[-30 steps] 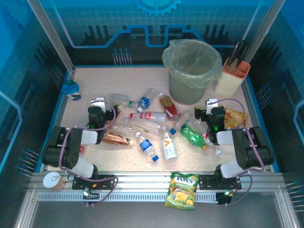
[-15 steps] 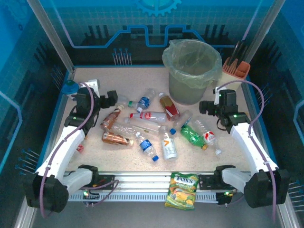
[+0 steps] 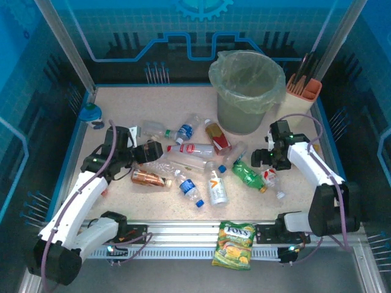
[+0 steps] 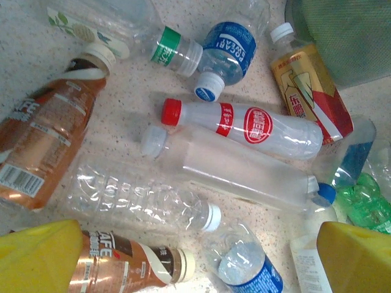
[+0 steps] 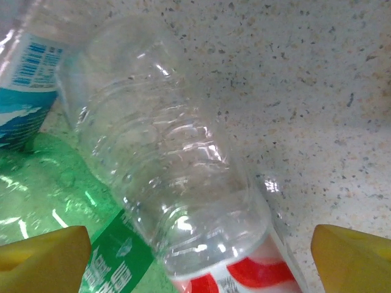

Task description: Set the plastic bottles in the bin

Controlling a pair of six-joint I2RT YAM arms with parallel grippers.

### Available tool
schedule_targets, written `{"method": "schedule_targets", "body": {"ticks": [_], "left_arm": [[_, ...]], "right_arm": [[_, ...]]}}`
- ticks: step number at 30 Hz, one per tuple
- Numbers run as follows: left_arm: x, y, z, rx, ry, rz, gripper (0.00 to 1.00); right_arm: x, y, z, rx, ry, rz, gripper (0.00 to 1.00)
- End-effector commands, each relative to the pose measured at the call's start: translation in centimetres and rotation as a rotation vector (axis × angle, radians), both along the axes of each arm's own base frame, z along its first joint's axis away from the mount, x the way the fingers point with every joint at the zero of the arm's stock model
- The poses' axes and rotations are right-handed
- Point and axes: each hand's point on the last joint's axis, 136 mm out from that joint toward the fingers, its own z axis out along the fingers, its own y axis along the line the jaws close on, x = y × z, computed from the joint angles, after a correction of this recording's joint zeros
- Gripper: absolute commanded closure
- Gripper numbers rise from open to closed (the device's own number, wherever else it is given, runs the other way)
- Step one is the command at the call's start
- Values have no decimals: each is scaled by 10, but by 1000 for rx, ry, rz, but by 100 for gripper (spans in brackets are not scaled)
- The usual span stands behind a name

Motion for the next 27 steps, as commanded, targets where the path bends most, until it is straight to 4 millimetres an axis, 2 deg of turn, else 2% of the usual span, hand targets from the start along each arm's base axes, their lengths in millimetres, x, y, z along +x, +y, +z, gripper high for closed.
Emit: {"method": "schedule_targets", "body": {"ticks": [1,7,10,15,22,27], "left_arm": [[-12,-5,-8,-40,53,3,1],[-13,-1,-6,-31,40,20,1],[-12,0,-6,-27,36,26,1],[-7,0,-5,-25,24,31,1],[2,-3,-7,-24,34,26,1],[9,-1,-8,-5,37,33,1]], "right_arm": [[12,1,-8,-10,2,13,6],[21,3,-28,-5,34,28,9],[23,1,-31,-7,42,28,17],[23,-4,-24,-33,21,20,28],[22,-13,8,-60,-45,8,38],[14,-11,57,-37,-124,12,38]]}}
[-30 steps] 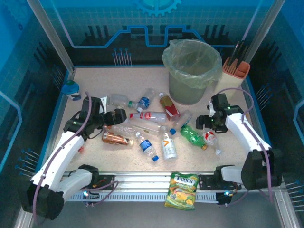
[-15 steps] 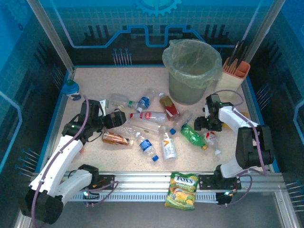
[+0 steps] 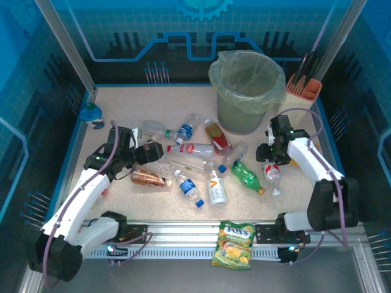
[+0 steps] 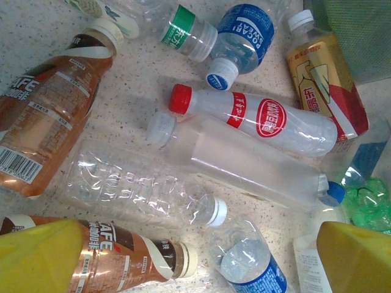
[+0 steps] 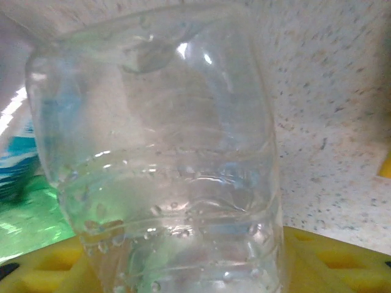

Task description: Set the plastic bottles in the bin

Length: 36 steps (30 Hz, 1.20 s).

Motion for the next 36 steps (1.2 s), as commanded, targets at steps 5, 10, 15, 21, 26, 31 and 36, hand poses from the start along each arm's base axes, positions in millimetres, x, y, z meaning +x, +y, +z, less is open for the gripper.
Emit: {"method": "schedule_targets", "body": {"ticks": [5,10,15,21,26,31,36], "left_arm": [[18,0,6,19,-2,16,1],[29,-1,3,37,24,26,1],[27,4,-8,76,75,55,1],[13,22,-3,184,95,82,1],[-2,46,10,312,113,103,1],[-13,75,23,424,144,182,1],[-24,105,28,467,190,291,1]], "right_arm": [[-28,0,100,38,-164,17,39],[-34,14,184,105,-344,94,42],[-4,30,271,163,-559,172,42],[64,46,348,210,-775,224,41],[132,57,387,246,-904,233,41],[209,62,384,236,-970,217,41],[274,64,339,236,-947,199,41]]}}
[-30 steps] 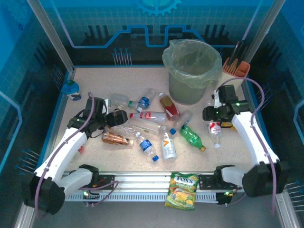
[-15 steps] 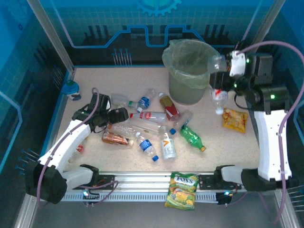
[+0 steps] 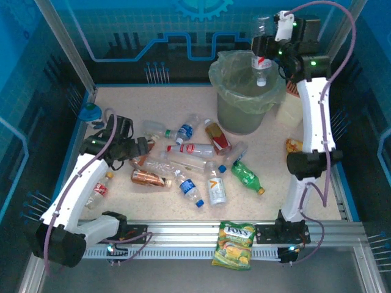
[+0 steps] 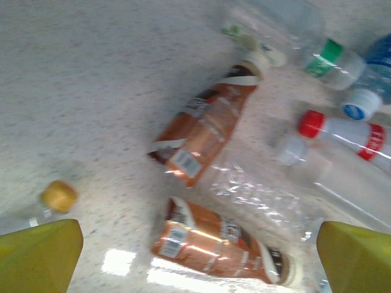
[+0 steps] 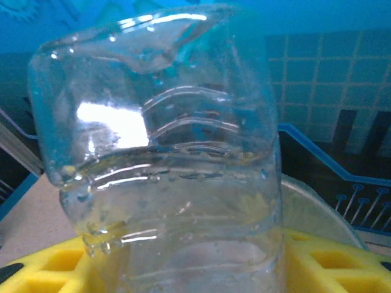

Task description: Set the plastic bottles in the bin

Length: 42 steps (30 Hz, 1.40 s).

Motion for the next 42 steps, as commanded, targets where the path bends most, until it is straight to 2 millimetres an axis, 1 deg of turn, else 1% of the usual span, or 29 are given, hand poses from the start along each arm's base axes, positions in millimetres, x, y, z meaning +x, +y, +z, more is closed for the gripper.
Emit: {"method": "schedule_targets", "body": {"ticks": [1,5,7,9,10,11,13,15,17,21,23,25,28,30,31,32,35,39,42], "left_arm": [[-21,30,5,91,54,89,1],[-38,49,-4,86,93,194,1],[-41,52,-8,55,86,238,1],[-45,56,-12,34,88,283,1],[-47,57,-14,23,93,304,1],[-49,57,-16,15,97,317,1],[-51,57,-21,-2,102,340,1],[-52,53,-29,-29,111,340,1],[-56,53,-35,-29,137,356,1],[-61,58,-38,-13,156,398,1],[-58,55,-40,-35,148,394,1],[-57,53,-44,-44,151,388,1],[-61,53,-46,-30,189,377,1],[-59,51,-46,-39,189,370,1],[-56,49,-46,-51,182,367,1],[-52,46,-45,-70,171,358,1],[-38,35,-41,-133,134,321,1],[-19,22,-35,-180,85,258,1],[-6,11,-35,-190,78,199,1]], "right_arm": [[37,3,-18,18,-22,-5,41],[67,8,-65,19,45,5,41],[76,9,-88,16,86,5,41],[83,10,-109,9,124,7,41],[85,10,-116,7,138,6,41],[91,10,-136,3,174,7,41],[95,10,-158,-1,217,10,41],[98,10,-179,-6,259,7,39],[98,9,-194,-10,292,4,36],[97,10,-204,-20,313,11,25],[96,10,-201,-23,308,18,19],[93,11,-193,-26,296,30,15],[86,12,-171,-39,258,50,9],[78,14,-145,-48,214,67,6],[76,15,-142,-55,207,74,6],[67,13,-116,-58,164,77,4],[46,13,-79,-75,109,91,2],[13,10,-45,-105,78,94,1],[-15,6,-31,-131,88,90,1]]}}
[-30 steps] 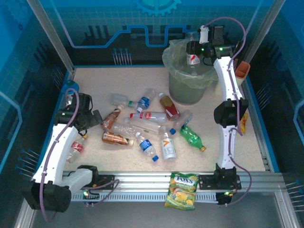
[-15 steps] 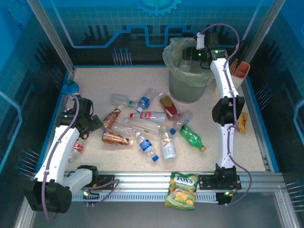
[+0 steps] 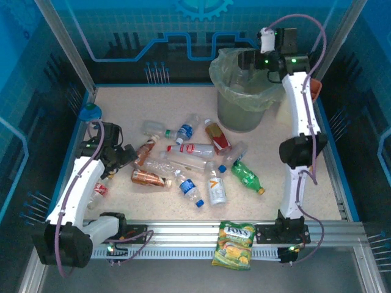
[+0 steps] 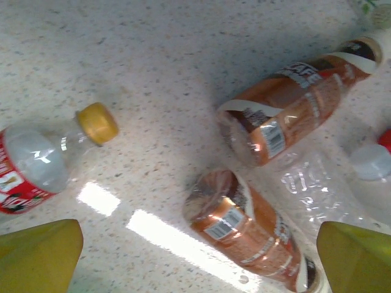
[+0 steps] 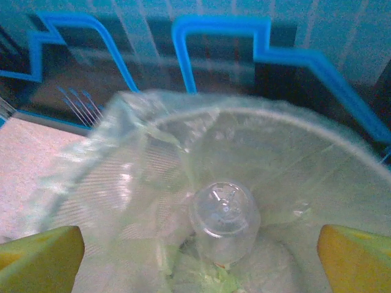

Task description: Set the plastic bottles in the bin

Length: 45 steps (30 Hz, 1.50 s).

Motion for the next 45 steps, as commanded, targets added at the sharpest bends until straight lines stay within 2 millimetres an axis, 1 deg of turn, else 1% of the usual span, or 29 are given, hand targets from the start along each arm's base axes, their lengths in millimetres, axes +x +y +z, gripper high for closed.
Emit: {"method": "schedule_targets", "body": {"ticks": [1,5,7,9,11,12,14,16,18,20,21,22,25,28,30,33,36,40,45], "left_arm": [[27,-21,11,-55,-66,-96,1],[48,-46,12,-144,-114,-185,1],[57,-55,14,-174,-144,-213,1],[65,-63,17,-200,-171,-230,1],[70,-69,19,-215,-181,-256,1],[72,-72,19,-218,-181,-271,1],[74,-77,17,-223,-177,-297,1],[75,-82,15,-234,-175,-317,1],[76,-89,12,-258,-175,-337,1],[78,-99,11,-303,-191,-352,1],[80,-104,12,-327,-202,-356,1],[81,-109,12,-346,-214,-362,1],[80,-115,10,-349,-208,-374,1],[75,-119,6,-344,-196,-382,1],[69,-120,2,-350,-184,-378,1],[61,-125,-5,-373,-175,-371,1],[53,-127,-9,-380,-166,-366,1],[45,-131,-16,-385,-145,-372,1],[37,-137,-28,-390,-122,-371,1]], "right_arm": [[-53,-1,45,-48,-43,25,1],[-106,5,39,-126,14,25,2],[-137,6,26,-170,65,20,3],[-169,6,6,-178,144,9,5],[-199,4,-23,-191,244,-8,6],[-217,0,-36,-210,285,-22,6],[-244,-8,-67,-248,379,-48,7],[-269,-12,-98,-257,471,-58,8],[-293,-11,-131,-262,573,-57,9],[-309,-10,-162,-267,659,-57,9],[-313,-9,-173,-267,684,-57,9],[-319,-8,-189,-268,724,-53,9],[-325,-4,-226,-283,802,-39,9],[-320,4,-241,-329,834,-19,9],[-318,8,-259,-310,876,-14,8],[-322,11,-285,-316,951,-9,8],[-321,14,-304,-302,976,-11,8],[-322,17,-323,-298,1010,-12,9],[-327,13,-338,-310,1035,-22,15]]}}
